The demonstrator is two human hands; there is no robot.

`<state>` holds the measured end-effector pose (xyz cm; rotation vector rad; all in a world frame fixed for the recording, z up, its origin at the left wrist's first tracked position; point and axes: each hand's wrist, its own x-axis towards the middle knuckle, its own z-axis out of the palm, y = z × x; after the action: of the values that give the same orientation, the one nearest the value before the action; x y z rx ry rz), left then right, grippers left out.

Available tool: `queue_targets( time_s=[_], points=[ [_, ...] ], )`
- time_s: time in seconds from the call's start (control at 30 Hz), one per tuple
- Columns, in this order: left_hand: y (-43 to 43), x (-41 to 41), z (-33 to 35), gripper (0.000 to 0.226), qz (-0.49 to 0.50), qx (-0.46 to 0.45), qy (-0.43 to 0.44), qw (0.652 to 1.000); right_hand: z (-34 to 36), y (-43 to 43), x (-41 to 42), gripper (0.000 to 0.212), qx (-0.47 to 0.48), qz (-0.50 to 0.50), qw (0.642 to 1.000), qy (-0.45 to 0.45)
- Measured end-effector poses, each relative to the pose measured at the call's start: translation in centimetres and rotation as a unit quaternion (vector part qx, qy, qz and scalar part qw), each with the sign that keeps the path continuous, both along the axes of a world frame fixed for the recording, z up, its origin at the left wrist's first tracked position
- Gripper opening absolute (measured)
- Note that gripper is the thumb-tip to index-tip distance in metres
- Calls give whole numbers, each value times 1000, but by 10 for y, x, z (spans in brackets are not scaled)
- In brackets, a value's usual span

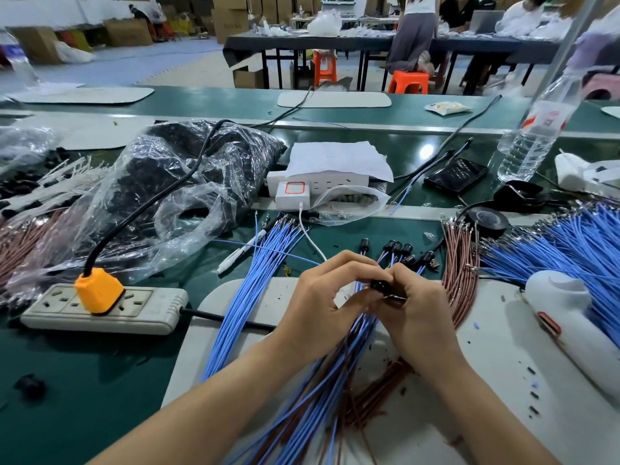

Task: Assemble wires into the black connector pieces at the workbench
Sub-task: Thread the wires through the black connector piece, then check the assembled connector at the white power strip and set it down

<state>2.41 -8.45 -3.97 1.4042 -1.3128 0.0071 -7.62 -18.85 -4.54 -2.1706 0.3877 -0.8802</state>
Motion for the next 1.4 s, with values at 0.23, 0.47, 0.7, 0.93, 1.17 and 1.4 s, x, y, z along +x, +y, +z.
queue_targets(
  time_s=[0.23,0.47,0.7,0.93,1.17,1.4],
  points=[
    [1,9,2,20,8,40,94,995,0,1,3,19,63,-17,997,32],
    [0,25,0,28,28,55,136,989,29,-19,32,23,26,-94,995,27],
    [2,26,0,30,21,46,157,986,46,-64,138,27,-122,-67,959,248],
    [0,28,-4,23,31,36,161,986,15,-77,161,24,-207,-97,913,339],
    [0,28,-5,20,26,55,164,985,27,-54,137,16,-175,-113,973,94],
    [-2,26,-6,26,20,79,150,985,31,-15,37,15,92,-95,987,-88]
  ],
)
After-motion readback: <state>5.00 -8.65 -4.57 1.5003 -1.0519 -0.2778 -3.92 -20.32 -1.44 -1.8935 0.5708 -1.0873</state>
